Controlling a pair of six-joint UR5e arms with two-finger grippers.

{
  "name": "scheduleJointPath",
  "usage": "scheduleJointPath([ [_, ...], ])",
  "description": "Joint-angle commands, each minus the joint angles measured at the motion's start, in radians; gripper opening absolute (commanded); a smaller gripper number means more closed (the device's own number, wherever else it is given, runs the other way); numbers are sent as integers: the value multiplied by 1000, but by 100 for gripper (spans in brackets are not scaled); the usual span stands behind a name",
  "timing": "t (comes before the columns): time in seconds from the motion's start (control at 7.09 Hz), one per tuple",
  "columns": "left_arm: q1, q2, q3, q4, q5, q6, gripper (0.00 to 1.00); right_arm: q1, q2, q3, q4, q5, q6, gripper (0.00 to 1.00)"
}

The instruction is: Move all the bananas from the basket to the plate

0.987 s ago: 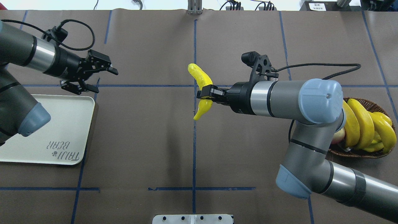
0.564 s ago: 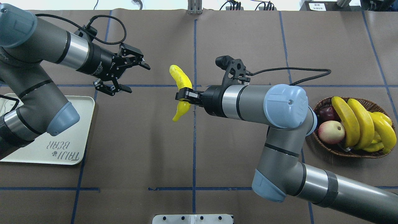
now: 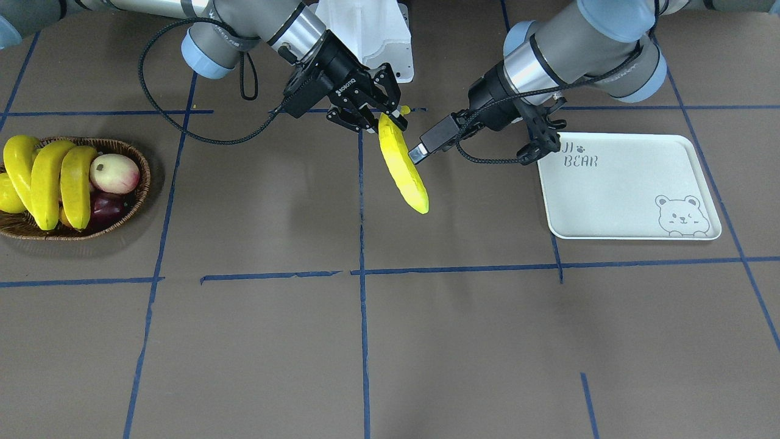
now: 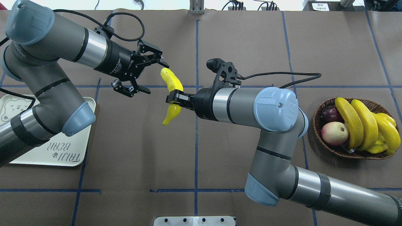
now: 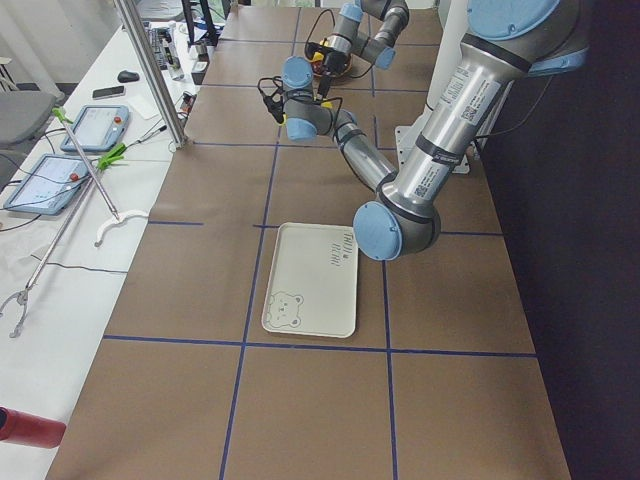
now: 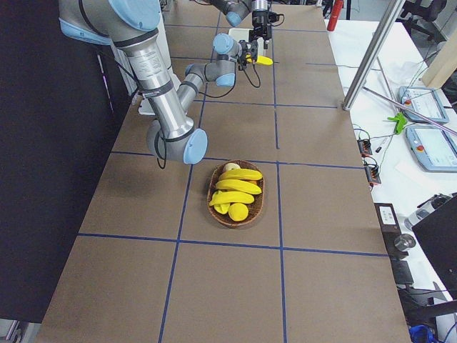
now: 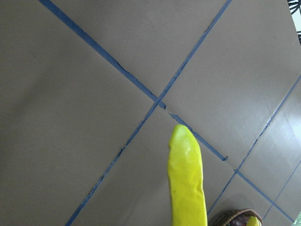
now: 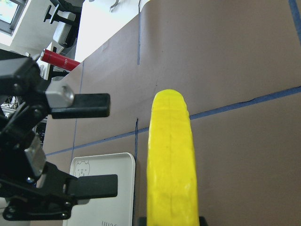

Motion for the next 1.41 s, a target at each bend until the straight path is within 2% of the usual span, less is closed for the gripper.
scheduleJointPath([
  [0.0,8,-22,30,3,0,-37,100,-5,-1,12,6,-1,58,4],
  [0.14,8,-22,36,4,0,-37,100,-23,-8,22,17,-79,58,4],
  [0.28,13,-22,37,4,0,-37,100,-78,-24,22,99,-163,49,4],
  [0.7,24,-25,37,0,0,-29,100,-80,-35,24,103,-159,37,5],
  [0.85,25,-24,37,0,0,-28,92,-83,-39,25,101,-161,20,5],
  [1.27,44,-21,43,-7,0,-26,79,-83,-36,29,103,-162,17,6],
])
